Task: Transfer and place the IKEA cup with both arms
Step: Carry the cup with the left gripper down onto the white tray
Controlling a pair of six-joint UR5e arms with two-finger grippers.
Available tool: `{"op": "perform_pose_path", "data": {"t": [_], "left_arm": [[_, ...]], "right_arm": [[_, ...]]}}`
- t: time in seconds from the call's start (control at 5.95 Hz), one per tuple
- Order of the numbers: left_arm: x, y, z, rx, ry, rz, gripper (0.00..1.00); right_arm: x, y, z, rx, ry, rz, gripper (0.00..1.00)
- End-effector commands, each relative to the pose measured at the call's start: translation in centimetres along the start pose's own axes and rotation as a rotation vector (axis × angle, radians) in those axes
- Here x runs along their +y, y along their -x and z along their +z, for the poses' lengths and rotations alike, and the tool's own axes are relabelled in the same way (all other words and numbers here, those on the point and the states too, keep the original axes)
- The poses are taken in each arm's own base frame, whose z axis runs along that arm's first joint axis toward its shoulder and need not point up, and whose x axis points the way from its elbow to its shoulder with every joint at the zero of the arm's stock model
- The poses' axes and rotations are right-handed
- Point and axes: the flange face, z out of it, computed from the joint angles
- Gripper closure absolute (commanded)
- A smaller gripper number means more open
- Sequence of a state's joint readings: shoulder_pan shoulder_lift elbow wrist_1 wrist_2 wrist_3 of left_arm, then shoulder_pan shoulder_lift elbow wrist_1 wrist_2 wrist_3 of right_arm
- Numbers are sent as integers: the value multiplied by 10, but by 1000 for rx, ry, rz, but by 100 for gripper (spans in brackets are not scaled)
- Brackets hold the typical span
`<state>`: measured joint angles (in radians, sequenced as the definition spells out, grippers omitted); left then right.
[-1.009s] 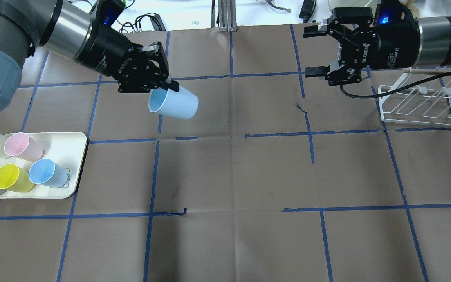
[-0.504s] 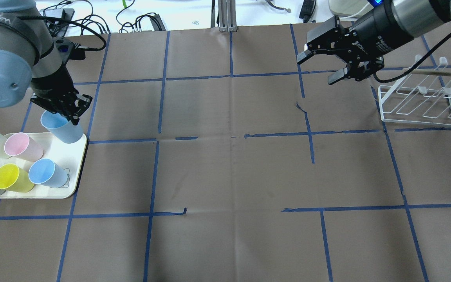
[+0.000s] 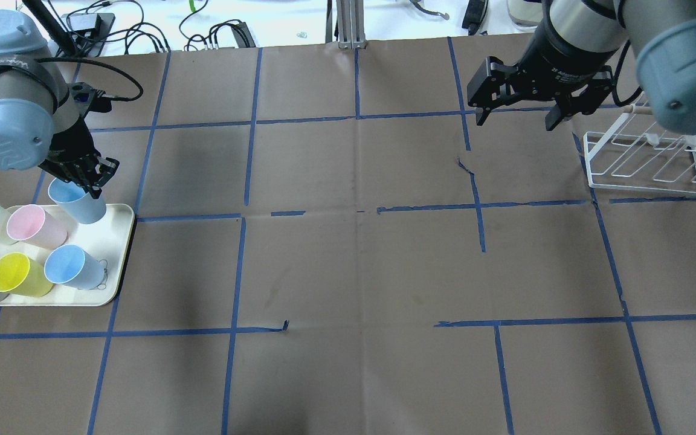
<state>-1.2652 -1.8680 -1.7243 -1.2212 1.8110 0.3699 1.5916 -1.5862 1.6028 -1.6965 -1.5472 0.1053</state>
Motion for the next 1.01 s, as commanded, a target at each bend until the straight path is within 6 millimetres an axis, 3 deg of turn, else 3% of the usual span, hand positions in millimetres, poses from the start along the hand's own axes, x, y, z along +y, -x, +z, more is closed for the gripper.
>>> {"op": "perform_pose_path", "data": {"t": [0.0,0.34,0.67,0.84], "left_arm": [[-15,7,42,22,51,-8,100],[-5,34,56,44,86,-48,99],[3,31,66,55,99,-52,93],[2,30,66,59,96,-51,84]], "right_arm": [[-1,-2,1,51,-4,1,0],[-2,-3,-4,31,-19,9,0],[-4,-8,-7,35,-32,33,0],[-6,-12,-10,35,-40,58,0]]}}
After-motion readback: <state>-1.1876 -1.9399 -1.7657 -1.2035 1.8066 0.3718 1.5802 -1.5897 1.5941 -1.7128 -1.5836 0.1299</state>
